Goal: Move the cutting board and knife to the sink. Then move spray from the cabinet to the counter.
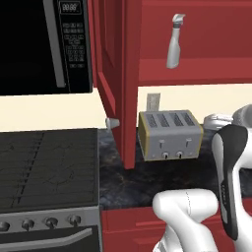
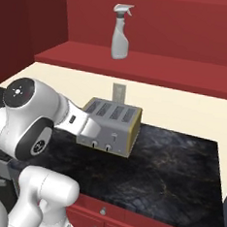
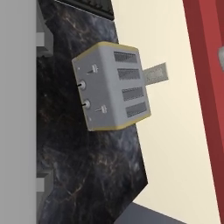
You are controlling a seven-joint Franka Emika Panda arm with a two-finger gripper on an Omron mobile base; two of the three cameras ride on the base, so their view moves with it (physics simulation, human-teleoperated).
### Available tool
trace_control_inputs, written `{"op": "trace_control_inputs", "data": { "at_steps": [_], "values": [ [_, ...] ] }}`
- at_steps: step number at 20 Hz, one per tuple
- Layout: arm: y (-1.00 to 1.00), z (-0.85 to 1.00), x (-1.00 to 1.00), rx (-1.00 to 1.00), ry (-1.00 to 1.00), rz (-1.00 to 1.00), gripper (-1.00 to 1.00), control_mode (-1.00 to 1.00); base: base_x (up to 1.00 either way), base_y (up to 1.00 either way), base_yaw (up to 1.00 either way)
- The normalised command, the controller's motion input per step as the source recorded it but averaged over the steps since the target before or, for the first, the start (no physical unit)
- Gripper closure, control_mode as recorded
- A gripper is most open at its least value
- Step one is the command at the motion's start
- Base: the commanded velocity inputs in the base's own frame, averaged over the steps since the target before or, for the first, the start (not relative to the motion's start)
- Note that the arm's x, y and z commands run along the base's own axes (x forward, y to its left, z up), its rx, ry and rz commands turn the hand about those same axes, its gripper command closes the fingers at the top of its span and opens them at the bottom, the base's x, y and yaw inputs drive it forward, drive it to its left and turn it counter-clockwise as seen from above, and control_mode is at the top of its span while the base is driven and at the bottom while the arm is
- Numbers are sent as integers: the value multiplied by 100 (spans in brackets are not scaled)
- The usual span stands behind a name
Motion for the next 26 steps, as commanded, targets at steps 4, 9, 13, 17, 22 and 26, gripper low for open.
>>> {"op": "trace_control_inputs", "data": {
  "at_steps": [4,9,13,17,22,26],
  "values": [
    [1,46,-3,0,-7,1,-100,-100,0,0,0],
    [10,57,-2,-3,-7,7,-100,-100,0,0,0],
    [15,62,0,-9,-9,8,-100,-100,0,0,0],
    [21,57,0,-12,-6,4,-100,-100,0,0,0],
    [20,36,4,-13,2,0,-100,-100,0,0,0],
    [0,18,19,-5,2,0,-100,-100,0,0,0]
  ]
}}
